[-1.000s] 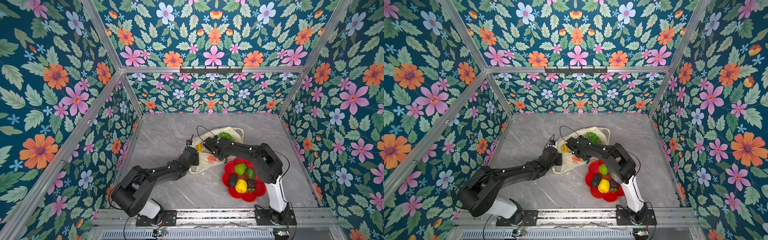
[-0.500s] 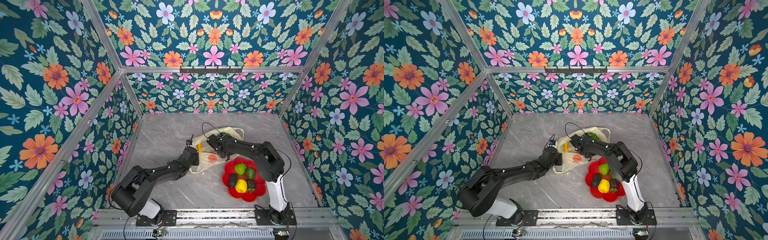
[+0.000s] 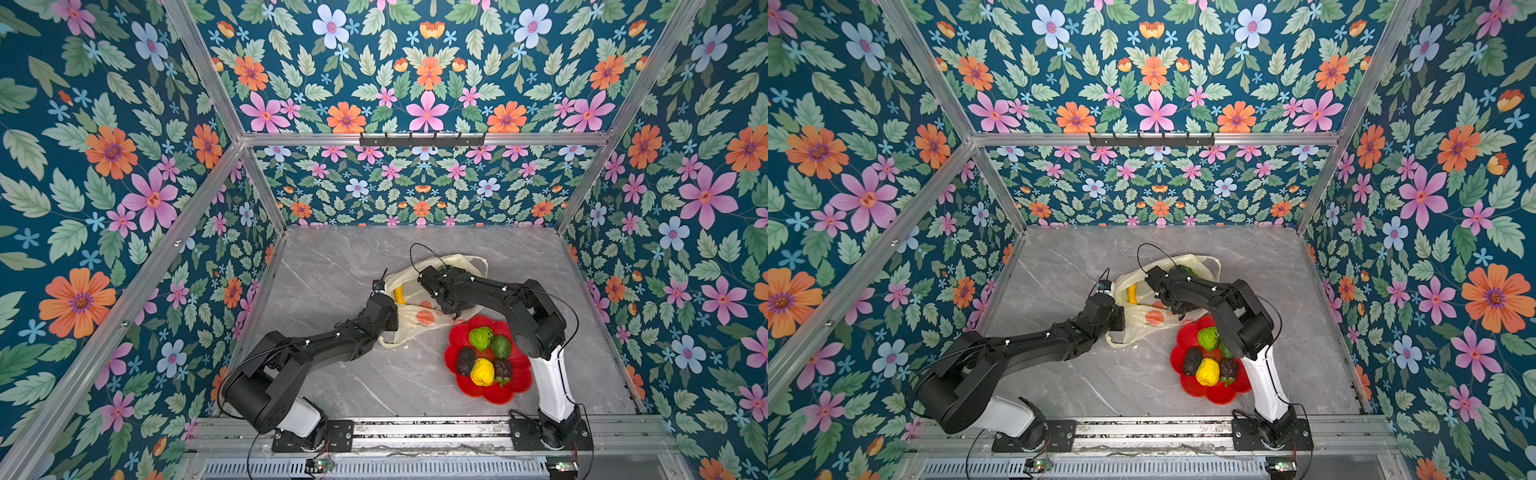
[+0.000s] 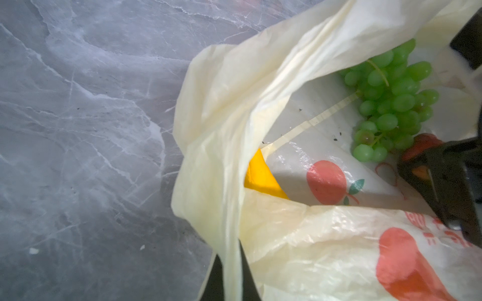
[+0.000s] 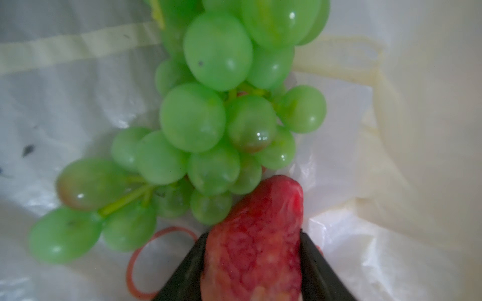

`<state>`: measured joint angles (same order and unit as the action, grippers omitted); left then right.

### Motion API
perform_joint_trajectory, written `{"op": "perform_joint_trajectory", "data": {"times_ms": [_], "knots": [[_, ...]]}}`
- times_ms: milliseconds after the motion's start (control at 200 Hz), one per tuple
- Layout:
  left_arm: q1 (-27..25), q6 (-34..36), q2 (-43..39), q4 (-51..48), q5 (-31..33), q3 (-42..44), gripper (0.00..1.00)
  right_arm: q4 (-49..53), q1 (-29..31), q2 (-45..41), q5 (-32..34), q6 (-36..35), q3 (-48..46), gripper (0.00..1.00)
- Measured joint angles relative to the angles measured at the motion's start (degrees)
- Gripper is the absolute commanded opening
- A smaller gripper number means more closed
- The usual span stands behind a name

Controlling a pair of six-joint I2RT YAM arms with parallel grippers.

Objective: Take the fake fruits out of the plastic bag
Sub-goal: 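Close the right gripper on the red strawberry beside the grapes, then lift the strawberry out of the bag and carry it over the red plate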

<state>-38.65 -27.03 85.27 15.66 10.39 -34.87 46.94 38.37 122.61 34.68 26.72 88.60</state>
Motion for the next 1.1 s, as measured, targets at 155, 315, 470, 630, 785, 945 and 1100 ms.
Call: {"op": "perform_joint_trajectory", "data": {"times_ms": [155,315,470,630,785,945,1100], "knots": [[0.0,0.0,0.0,0.0,0.0,0.0,0.07,-0.8,0.1,-0.3,-1.1,-1.3,0.3,0.43],[0.0,0.0,0.2,0.0,0.0,-0.1,0.07,-2.3,1.0,-1.2,-1.9,-3.1,0.3,0.42],[0.0,0.0,0.4,0.0,0.0,-0.3,0.07,-3.5,2.3,-3.2,-2.2,-3.5,0.3,0.42],[0.0,0.0,0.6,0.0,0.0,-0.3,0.07,-4.5,2.8,-5.1,-3.0,-4.4,0.3,0.42],[0.0,0.0,0.6,0.0,0.0,-0.3,0.07,-4.8,3.1,-8.5,-3.3,-4.6,-0.1,0.42],[0.0,0.0,0.6,0.0,0.0,-0.3,0.07,-3.9,4.2,-13.3,-5.6,-4.8,-1.2,0.42],[0.0,0.0,0.2,0.0,0.0,-0.3,0.07,-1.9,4.6,-21.0,-9.2,-4.8,-5.6,0.41]]}}
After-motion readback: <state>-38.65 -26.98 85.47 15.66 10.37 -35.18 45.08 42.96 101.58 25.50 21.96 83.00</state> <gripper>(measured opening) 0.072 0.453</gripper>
